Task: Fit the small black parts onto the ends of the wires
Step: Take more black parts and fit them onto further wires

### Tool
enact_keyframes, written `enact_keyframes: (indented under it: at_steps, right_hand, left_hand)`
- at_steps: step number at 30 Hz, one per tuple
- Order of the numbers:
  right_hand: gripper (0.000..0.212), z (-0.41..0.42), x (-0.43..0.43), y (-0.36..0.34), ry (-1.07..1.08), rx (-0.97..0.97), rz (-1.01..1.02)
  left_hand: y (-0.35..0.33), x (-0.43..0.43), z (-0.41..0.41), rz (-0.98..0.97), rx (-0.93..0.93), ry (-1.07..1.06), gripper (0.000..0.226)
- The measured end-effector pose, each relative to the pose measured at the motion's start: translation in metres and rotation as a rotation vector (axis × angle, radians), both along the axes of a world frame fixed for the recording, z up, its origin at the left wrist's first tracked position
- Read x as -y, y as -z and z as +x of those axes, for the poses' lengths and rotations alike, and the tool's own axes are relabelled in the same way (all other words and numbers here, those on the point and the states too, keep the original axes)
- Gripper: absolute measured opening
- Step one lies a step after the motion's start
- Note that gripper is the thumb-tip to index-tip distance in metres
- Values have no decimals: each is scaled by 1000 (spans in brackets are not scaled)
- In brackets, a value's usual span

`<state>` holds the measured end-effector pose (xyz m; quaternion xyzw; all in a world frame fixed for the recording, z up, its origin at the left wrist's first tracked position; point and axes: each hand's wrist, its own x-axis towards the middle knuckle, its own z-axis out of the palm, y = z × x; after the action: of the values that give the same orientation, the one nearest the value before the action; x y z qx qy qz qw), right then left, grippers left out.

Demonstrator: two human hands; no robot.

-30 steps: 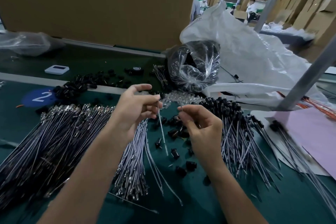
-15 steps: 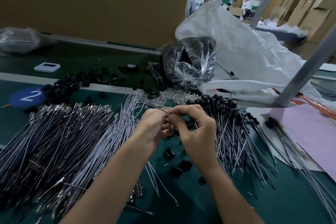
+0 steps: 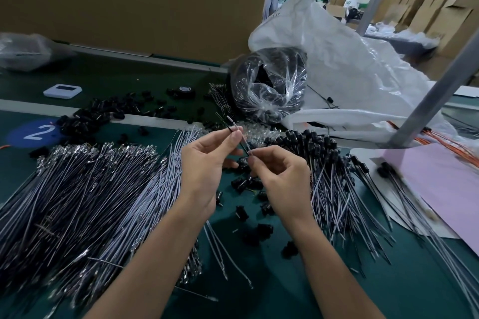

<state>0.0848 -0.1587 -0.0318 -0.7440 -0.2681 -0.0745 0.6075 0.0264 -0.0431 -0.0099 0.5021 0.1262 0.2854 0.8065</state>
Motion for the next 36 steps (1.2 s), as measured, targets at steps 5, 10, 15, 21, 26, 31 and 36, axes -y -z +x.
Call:
enact_keyframes:
  at_steps: [5,10,15,21,26,31,36]
  right_hand:
    - [4,-1,-1,0,-19,-20,0]
    - [5,0,0,0,-23,-28,0]
    - [5,-1,-2,0,-33,-26,30]
    - [7,1,-1,1,-6,-34,22]
    - [12,5,2,2,110,-53,28]
    - [8,7,6,-1,206,-36,56]
    - [5,7,5,-2,226,8,37]
  left_hand:
    - [3,1,0,-16,8,5,16]
    - [3,2,0,-22,3,21,22]
    - [6,6,0,-5,-44,46,23]
    - [7,6,0,45,-125,72,18]
    - [9,-15,2,171,-191,28,10]
    - [23,-51,3,598,-468,-191,19]
    - [28,-49,15,1023,-661,-58,35]
